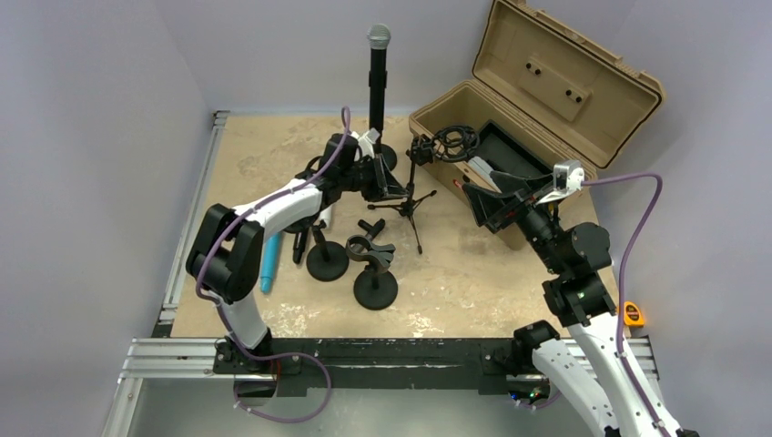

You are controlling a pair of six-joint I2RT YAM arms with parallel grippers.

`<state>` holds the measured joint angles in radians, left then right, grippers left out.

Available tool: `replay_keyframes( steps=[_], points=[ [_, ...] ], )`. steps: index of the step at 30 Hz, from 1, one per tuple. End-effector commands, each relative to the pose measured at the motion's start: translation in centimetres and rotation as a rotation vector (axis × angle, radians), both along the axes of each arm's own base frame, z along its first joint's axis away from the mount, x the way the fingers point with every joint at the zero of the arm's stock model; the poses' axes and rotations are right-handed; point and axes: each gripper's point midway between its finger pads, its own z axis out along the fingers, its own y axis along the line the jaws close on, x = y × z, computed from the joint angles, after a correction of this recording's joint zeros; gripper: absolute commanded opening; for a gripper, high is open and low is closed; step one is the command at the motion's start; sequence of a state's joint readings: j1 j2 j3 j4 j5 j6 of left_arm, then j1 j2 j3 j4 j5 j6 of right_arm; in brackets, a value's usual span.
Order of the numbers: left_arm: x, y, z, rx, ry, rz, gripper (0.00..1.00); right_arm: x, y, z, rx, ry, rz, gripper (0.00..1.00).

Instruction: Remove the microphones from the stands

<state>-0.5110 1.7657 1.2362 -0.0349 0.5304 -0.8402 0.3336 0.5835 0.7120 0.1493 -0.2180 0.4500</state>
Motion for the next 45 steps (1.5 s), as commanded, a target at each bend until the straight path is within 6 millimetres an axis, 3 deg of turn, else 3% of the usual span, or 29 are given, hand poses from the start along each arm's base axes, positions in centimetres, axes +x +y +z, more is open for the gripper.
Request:
replay_keyframes(
  steps=[1, 7, 14, 21, 26, 31, 35, 39, 45],
  points=[
    [0.7, -1.2, 3.7, -0.202, 0.037, -0.006, 0.00, 0.2, -0.1, 0.6, 0.015, -0.019, -0.011, 0.80],
    [1.2, -1.0, 3.6, -0.282, 0.185, 0.088, 0.00, 0.1, -0.2, 0.8, 0.019, -0.023, -0.013, 0.80],
    [1.5, -0.7, 3.1, -0.314, 0.229, 0.122, 0.00, 0.0, -0.2, 0.7, 0.020, -0.021, -0.012, 0.79],
    [1.0, 1.4, 3.0, -0.087, 0.094, 0.117, 0.34, 0.0, -0.2, 0.7, 0.021, -0.023, -0.010, 0.79],
    [0.3, 2.4, 3.7, 0.054, -0.026, 0.090, 0.51, 0.2, -0.1, 0.4, 0.022, -0.018, -0.010, 0.79],
    [-0.6, 2.0, 4.4, 0.225, -0.209, 0.049, 0.53, 0.4, -0.1, 0.5, 0.017, -0.017, -0.011, 0.80],
    [-0.5, 1.9, 4.3, 0.245, -0.224, 0.054, 0.50, 0.2, -0.2, 0.9, 0.020, -0.025, -0.014, 0.80],
    [-1.1, 1.9, 6.3, 0.234, -0.269, 0.041, 0.51, 0.1, -0.3, 1.2, 0.023, -0.026, -0.017, 0.80],
    [-3.4, 3.4, 12.0, 0.199, -0.410, 0.014, 0.57, 0.6, -0.1, 2.3, 0.021, -0.045, -0.018, 0.80]
  ],
)
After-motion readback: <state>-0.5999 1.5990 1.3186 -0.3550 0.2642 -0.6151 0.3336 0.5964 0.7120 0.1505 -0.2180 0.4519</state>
